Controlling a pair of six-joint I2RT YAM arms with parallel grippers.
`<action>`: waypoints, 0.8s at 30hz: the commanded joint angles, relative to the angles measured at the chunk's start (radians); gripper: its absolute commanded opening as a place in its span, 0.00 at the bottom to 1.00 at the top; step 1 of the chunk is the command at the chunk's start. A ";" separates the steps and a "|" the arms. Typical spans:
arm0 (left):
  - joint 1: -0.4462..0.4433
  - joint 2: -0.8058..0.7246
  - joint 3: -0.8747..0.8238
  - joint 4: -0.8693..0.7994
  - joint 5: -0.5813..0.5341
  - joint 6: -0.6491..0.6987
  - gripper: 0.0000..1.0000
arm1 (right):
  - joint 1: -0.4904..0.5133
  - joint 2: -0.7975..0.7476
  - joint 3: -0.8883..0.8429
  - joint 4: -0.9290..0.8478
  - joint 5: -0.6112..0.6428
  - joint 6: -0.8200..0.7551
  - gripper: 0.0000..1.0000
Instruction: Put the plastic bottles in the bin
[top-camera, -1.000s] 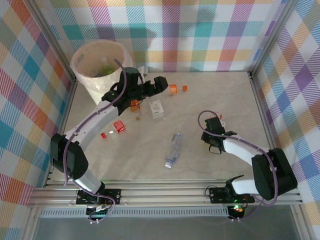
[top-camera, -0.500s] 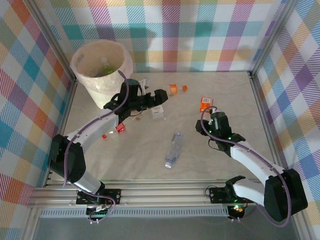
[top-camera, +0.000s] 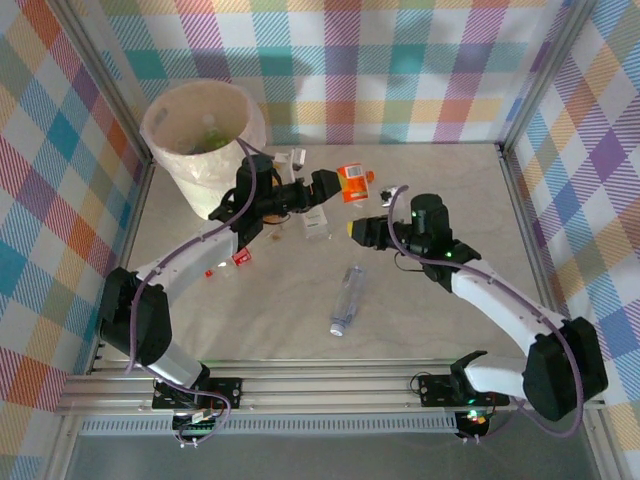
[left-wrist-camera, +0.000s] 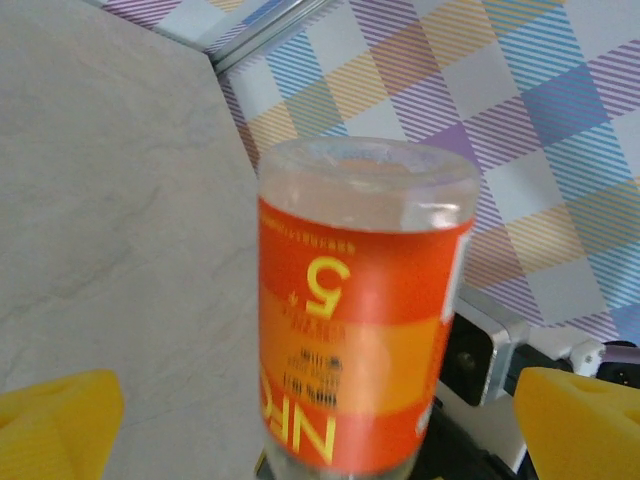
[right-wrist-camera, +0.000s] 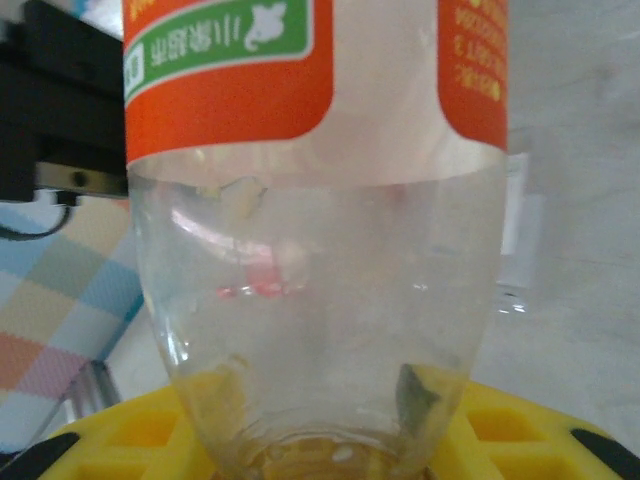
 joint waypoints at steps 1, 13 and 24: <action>-0.021 0.029 0.051 0.046 -0.011 -0.019 1.00 | 0.032 0.043 0.063 0.061 -0.119 0.022 0.18; -0.040 0.068 0.082 0.032 -0.068 0.070 0.56 | 0.072 0.075 0.118 -0.012 -0.129 0.039 0.23; -0.040 0.072 0.141 -0.089 -0.111 0.126 0.56 | 0.073 0.005 0.121 -0.166 0.015 -0.069 0.86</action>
